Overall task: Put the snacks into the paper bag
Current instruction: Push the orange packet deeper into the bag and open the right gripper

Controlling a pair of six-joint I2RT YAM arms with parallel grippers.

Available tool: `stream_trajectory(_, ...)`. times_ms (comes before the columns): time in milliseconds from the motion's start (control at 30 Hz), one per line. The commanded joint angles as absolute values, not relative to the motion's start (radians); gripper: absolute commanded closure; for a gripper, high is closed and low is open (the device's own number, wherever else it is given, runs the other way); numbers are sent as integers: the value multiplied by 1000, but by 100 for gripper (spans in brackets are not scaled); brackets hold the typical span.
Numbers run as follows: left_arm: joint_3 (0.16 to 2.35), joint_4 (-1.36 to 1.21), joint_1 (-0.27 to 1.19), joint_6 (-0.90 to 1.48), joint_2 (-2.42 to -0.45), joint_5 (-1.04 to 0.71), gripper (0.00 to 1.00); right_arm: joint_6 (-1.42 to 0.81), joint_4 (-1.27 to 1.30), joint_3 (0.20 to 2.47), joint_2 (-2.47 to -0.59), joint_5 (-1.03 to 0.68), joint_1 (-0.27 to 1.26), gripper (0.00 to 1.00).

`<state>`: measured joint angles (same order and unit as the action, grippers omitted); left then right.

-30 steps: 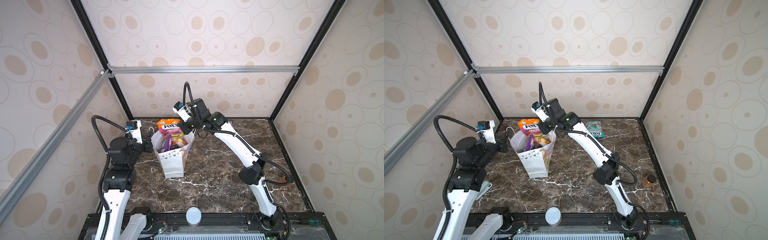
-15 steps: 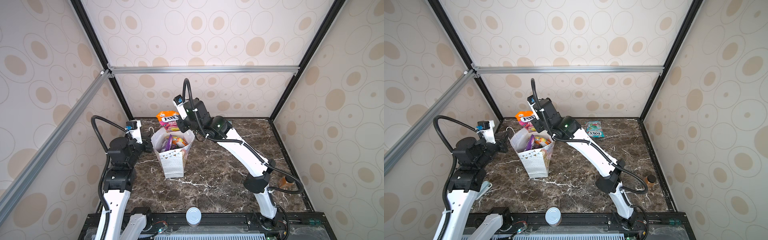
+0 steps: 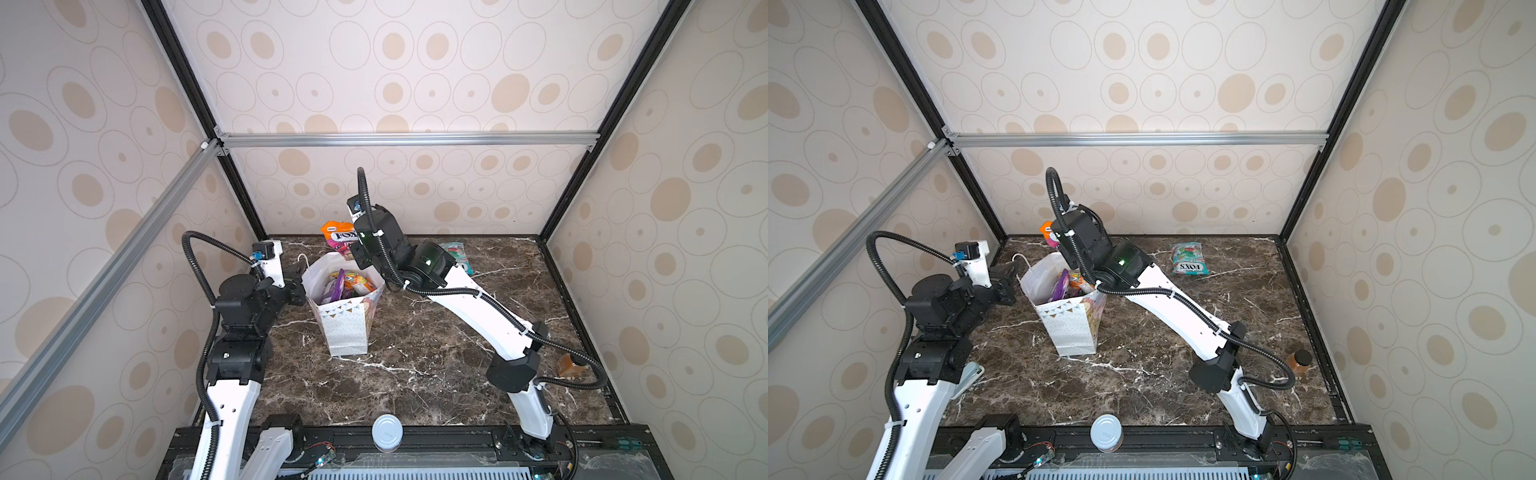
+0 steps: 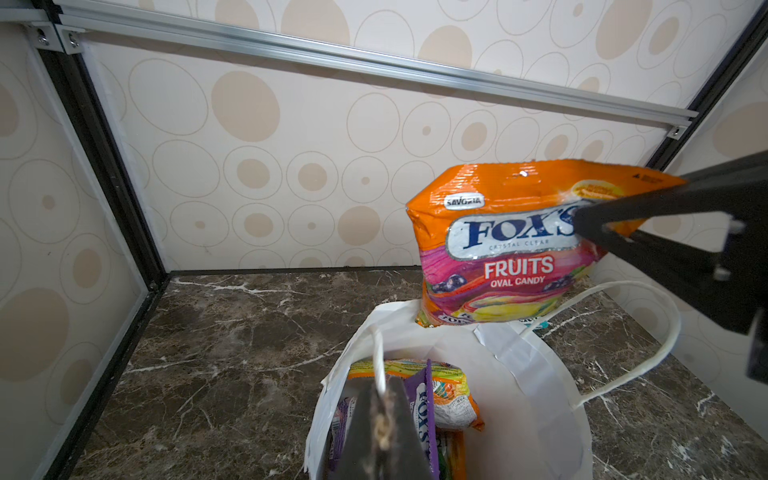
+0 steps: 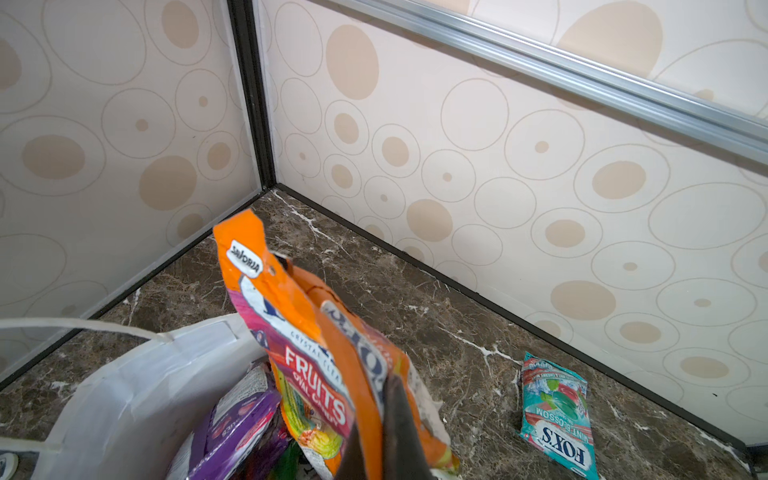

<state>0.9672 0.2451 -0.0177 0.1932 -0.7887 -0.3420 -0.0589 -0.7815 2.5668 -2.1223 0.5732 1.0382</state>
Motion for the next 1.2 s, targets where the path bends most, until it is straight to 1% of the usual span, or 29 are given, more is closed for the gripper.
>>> stream_trajectory(0, 994, 188, -24, 174, -766, -359, 100, -30, -784, 2591, -2069, 576, 1058, 100)
stream_trajectory(200, 994, 187, -24, 173, -759, -352, 100, -2, -877, 2594, -2021, 511, 1058, 100)
stream_trajectory(300, 994, 186, -25, 173, -762, -352, 100, 25, -913, 2589, -2008, 433, 1058, 100)
stream_trajectory(500, 992, 185, -25, 174, -762, -352, 100, 195, -900, 2561, -2008, 323, 1039, 100)
stream_trajectory(600, 993, 185, -25, 173, -760, -351, 100, 239, -945, 2605, -2049, 191, 993, 100)
stream_trajectory(700, 991, 184, -25, 170, -759, -346, 100, 253, -1011, 2681, -2084, 108, 955, 100)
stream_trajectory(900, 993, 186, -25, 172, -764, -350, 100, 336, -1013, 2622, -2049, -108, 914, 100)
stream_trajectory(1167, 992, 186, -26, 172, -767, -345, 100, 391, -1045, 2636, -2103, -283, 864, 100)
